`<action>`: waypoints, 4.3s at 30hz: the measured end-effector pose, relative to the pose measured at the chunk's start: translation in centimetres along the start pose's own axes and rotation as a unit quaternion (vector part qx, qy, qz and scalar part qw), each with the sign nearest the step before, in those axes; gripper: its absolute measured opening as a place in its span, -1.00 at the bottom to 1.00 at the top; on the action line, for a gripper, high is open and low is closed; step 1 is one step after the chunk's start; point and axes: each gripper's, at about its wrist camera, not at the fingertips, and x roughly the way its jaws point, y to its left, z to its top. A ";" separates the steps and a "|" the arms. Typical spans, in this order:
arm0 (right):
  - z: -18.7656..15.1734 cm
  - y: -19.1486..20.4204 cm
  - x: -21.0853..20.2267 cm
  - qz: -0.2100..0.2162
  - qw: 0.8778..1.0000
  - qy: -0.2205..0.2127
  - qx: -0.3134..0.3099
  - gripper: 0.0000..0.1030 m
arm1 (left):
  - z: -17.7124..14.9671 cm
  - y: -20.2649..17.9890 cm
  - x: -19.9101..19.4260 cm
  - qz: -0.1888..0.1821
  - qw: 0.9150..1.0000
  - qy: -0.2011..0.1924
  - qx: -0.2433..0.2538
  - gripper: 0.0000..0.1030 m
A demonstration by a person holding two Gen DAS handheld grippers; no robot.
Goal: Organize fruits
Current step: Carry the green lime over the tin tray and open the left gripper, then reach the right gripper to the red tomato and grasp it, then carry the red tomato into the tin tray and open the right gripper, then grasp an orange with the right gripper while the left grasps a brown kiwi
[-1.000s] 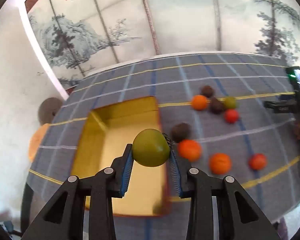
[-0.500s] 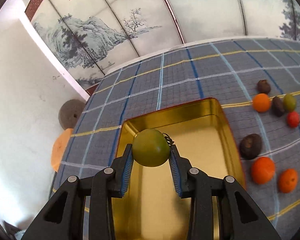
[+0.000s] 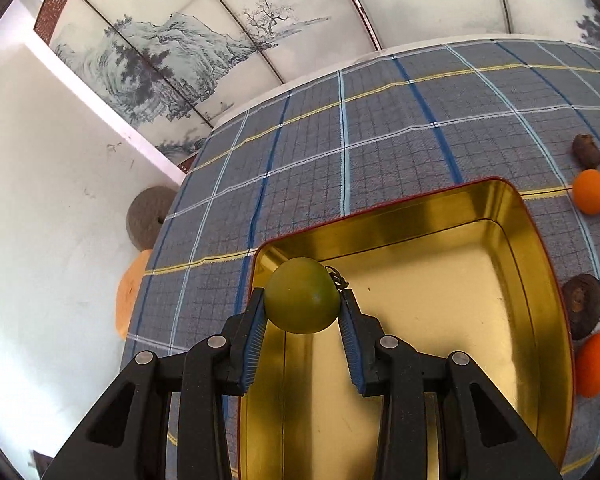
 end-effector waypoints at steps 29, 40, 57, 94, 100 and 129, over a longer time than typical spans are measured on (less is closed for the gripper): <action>0.1 0.0 0.0 0.000 1.000 0.002 0.000 0.99 | 0.1 1.5 -0.8 0.014 1.000 -0.015 -0.017 0.04; 0.1 0.0 -0.6 -0.011 1.000 0.008 0.019 0.99 | -4.3 1.2 -11.6 -0.008 0.993 -0.079 -0.083 0.05; -8.1 14.8 -11.7 0.180 0.966 -0.045 -0.181 0.31 | -15.8 -1.6 -18.6 -0.086 0.989 -0.061 -0.101 0.10; 2.5 39.9 -6.9 0.270 0.923 0.032 -0.272 -0.41 | -21.0 5.3 -16.7 -0.110 0.977 -0.022 -0.179 0.56; 3.4 42.0 -5.6 0.264 0.928 0.041 -0.260 -0.39 | -21.3 5.1 -16.5 -0.128 0.976 -0.014 -0.175 0.68; -5.9 24.7 -9.5 0.197 0.944 -0.022 -0.265 0.11 | -20.3 0.3 -21.4 -0.170 0.971 -0.133 -0.103 0.83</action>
